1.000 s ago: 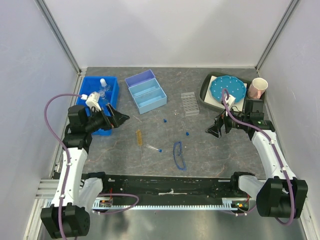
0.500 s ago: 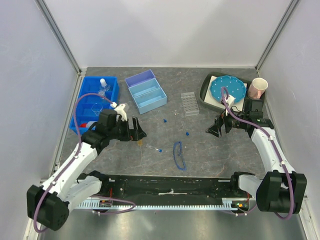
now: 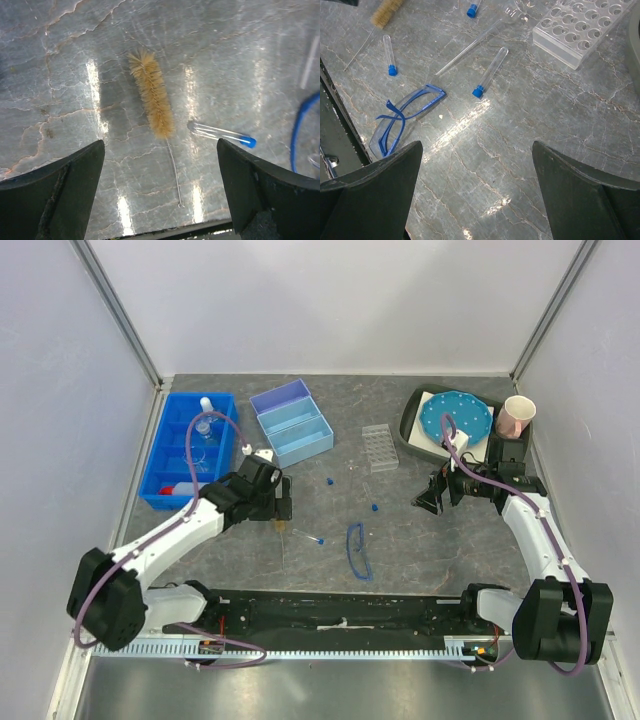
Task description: Organize the chemistry lab equipment
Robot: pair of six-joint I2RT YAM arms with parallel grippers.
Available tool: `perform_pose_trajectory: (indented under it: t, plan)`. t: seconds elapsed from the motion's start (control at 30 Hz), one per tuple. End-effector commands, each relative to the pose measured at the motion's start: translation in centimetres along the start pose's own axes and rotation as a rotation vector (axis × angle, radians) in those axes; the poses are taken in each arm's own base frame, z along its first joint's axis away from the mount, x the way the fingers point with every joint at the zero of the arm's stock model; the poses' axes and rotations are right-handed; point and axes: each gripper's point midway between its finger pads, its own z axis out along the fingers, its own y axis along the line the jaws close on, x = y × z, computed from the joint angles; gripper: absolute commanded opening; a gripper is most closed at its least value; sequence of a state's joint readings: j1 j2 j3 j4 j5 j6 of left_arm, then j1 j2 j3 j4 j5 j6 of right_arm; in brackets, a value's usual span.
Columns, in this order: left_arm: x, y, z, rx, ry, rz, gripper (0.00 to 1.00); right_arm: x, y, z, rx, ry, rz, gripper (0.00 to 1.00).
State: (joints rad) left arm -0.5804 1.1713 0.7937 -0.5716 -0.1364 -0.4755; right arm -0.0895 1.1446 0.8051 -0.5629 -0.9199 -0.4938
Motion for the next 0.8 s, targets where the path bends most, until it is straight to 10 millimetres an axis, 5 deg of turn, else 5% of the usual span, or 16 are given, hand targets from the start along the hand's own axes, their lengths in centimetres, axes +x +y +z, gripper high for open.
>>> perform_pose_trajectory:
  t: [0.0, 0.4, 0.77]
  plan:
    - [-1.9, -0.3, 1.7, -0.048, -0.052, -0.079, 0.99, -0.9, -0.2, -0.2, 0.001, -0.025, -0.050, 0.98]
    - [-0.3, 0.1, 7.0, -0.130, 0.049, -0.049, 0.84, -1.1, -0.1, -0.3, 0.003, -0.030, -0.059, 0.98]
    - [0.4, 0.3, 8.0, -0.149, 0.091, -0.017, 0.60, -1.2, 0.1, -0.4, -0.003, -0.035, -0.063, 0.98]
